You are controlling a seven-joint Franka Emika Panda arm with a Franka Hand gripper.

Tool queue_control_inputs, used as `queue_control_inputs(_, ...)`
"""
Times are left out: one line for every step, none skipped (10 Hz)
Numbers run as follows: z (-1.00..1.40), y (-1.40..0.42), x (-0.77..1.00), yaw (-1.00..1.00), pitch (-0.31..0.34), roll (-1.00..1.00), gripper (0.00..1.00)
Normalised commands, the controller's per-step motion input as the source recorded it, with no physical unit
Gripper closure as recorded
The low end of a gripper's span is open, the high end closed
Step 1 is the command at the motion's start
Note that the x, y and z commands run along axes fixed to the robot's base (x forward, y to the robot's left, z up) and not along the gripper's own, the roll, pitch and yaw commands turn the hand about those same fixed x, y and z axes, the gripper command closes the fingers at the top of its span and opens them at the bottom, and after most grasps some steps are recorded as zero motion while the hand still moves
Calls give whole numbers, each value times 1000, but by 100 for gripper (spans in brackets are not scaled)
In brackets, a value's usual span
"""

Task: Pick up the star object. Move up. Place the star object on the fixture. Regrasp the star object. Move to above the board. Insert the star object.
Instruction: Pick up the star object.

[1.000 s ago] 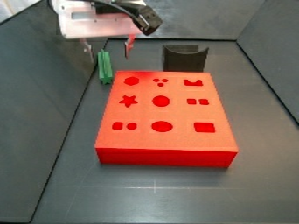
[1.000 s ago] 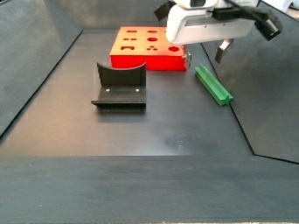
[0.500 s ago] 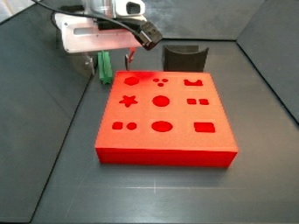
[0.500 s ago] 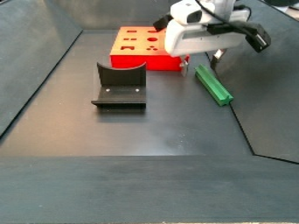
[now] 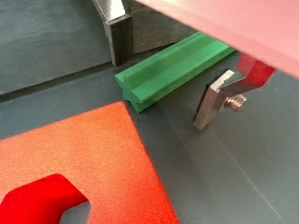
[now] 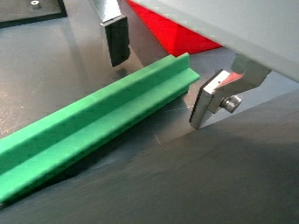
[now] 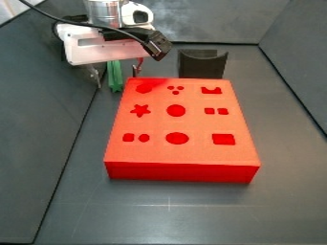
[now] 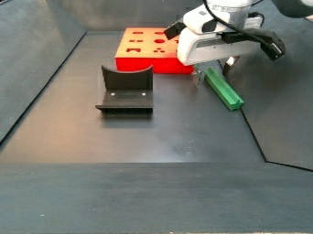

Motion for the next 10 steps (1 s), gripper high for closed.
queue_control_inputs(0,0,-260,-191,-96,0,0)
queue_control_inputs(0,0,-354,-26,-84,0,0)
queue_control_inputs(-120,0,-371,0,-84,0,0)
queue_control_inputs(0,0,-51,51,-81,0,0)
queue_control_inputs(0,0,0,0,0,4,0)
queue_control_inputs(0,0,0,0,0,0,100)
queue_control_inputs(0,0,0,0,0,0,100)
queue_control_inputs(0,0,0,0,0,0,100)
queue_control_inputs(0,0,0,0,0,0,100)
queue_control_inputs(0,0,0,0,0,0,100)
